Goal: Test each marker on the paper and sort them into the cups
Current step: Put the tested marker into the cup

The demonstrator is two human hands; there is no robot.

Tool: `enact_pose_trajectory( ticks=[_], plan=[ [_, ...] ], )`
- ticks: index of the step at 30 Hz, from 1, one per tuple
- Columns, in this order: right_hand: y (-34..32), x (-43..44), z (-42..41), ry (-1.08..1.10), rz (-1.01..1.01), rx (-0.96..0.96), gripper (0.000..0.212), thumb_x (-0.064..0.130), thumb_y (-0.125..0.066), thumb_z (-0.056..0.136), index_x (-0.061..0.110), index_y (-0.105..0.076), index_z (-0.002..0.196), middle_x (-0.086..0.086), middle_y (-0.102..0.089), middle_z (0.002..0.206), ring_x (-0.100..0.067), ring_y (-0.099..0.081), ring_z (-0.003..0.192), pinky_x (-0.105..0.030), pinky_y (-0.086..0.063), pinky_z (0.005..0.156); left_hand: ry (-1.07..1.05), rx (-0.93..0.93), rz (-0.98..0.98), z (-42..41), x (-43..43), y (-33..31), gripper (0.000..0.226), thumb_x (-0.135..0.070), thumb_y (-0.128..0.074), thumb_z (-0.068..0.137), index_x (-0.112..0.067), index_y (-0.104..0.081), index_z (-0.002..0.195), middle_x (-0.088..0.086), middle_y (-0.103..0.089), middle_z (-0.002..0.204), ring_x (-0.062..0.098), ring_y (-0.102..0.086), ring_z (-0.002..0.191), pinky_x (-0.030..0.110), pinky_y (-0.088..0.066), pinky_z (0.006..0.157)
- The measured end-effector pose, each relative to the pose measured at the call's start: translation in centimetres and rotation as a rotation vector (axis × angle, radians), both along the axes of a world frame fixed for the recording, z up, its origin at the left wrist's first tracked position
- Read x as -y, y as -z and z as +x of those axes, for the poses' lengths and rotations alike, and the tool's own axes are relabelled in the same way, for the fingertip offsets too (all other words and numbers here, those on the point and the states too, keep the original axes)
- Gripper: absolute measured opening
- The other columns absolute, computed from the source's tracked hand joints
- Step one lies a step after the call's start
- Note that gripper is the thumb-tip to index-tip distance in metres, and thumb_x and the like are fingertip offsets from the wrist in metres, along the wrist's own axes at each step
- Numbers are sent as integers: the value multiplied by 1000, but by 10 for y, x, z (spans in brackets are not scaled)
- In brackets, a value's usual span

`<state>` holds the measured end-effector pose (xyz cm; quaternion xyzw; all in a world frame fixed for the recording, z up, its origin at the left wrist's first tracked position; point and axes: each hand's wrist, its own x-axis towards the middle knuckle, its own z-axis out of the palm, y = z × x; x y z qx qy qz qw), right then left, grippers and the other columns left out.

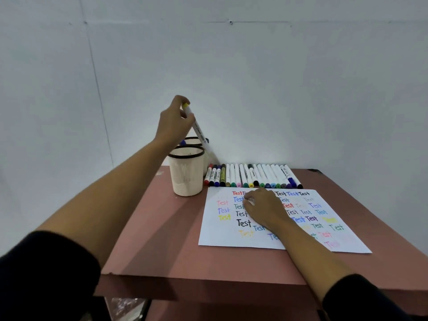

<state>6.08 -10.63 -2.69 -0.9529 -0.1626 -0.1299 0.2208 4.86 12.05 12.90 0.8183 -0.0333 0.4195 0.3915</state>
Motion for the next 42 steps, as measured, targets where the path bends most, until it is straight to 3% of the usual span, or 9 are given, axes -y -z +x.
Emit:
enact_pose_trajectory(
  ticks=[6, 15, 18, 22, 25, 29, 35, 38, 42],
  plan=[
    [1, -1, 1, -4, -33, 25, 34, 34, -49, 95, 20, -63, 122, -6, -58, 125, -25, -51, 115, -33, -43, 95, -91, 31, -98, 22, -23, -25, 18, -11, -44, 89, -13, -47, 107, 9, -57, 86, 14, -49, 59, 22, -42, 53],
    [1, -2, 1, 3, -43, 47, 34, 35, -47, 96, 22, -61, 124, -3, -56, 127, -22, -49, 117, -31, -41, 95, -127, -174, -9, 54, -20, 3, 24, -9, -41, 91, -9, -48, 114, 12, -56, 93, 24, -54, 73, 31, -45, 61],
    [0, -2, 3, 3, -48, 49, 34, 35, -47, 96, 23, -61, 125, -2, -56, 127, -22, -48, 117, -31, -40, 96, -84, -256, -30, 61, -20, 11, 28, -6, -44, 89, -9, -51, 115, 11, -59, 96, 22, -54, 74, 22, -43, 58],
    [1, -2, 4, 6, -50, 43, 35, 36, -47, 96, 24, -60, 126, -2, -54, 129, -21, -46, 120, -31, -38, 97, -53, -316, -92, 62, -19, 12, 33, -6, -47, 85, -10, -51, 117, 0, -59, 71, 10, -49, 59, 7, -37, 42],
    [1, -1, 3, 7, -41, 39, 34, 35, -47, 96, 24, -60, 125, -2, -55, 129, -22, -46, 120, -31, -38, 97, -65, -288, -96, 61, -20, 10, 32, -10, -51, 85, -10, -54, 117, 6, -60, 94, 11, -53, 64, 15, -43, 51],
    [1, -1, 3, 3, -26, 41, 33, 35, -49, 95, 23, -61, 123, -3, -56, 127, -22, -48, 118, -32, -40, 96, -45, -223, -66, 51, -11, 4, 29, -14, -52, 86, -12, -57, 114, 3, -59, 100, 18, -55, 82, 24, -44, 73],
    [-1, -1, 1, 0, -5, 33, 31, 35, -52, 94, 23, -65, 119, -4, -58, 124, -23, -51, 114, -32, -43, 95, 113, -140, 22, 17, 29, 17, 18, -14, -53, 89, -14, -58, 107, -4, -60, 86, 7, -56, 71, 13, -44, 59],
    [-2, -1, 1, -11, 63, 33, 26, 30, -53, 93, 20, -69, 111, -5, -62, 118, -22, -56, 108, -31, -46, 89, 180, -169, 147, 1, 49, 44, 21, -15, -53, 91, -10, -58, 111, 1, -62, 96, 12, -60, 86, 15, -46, 72],
    [-5, -1, -2, -14, 171, 32, 23, 24, -53, 92, 15, -72, 102, -3, -67, 108, -19, -61, 97, -30, -48, 83, 222, -287, 259, -9, 61, 95, 20, -15, -53, 90, -7, -63, 106, 6, -66, 98, 17, -61, 89, 25, -47, 77]
  ],
)
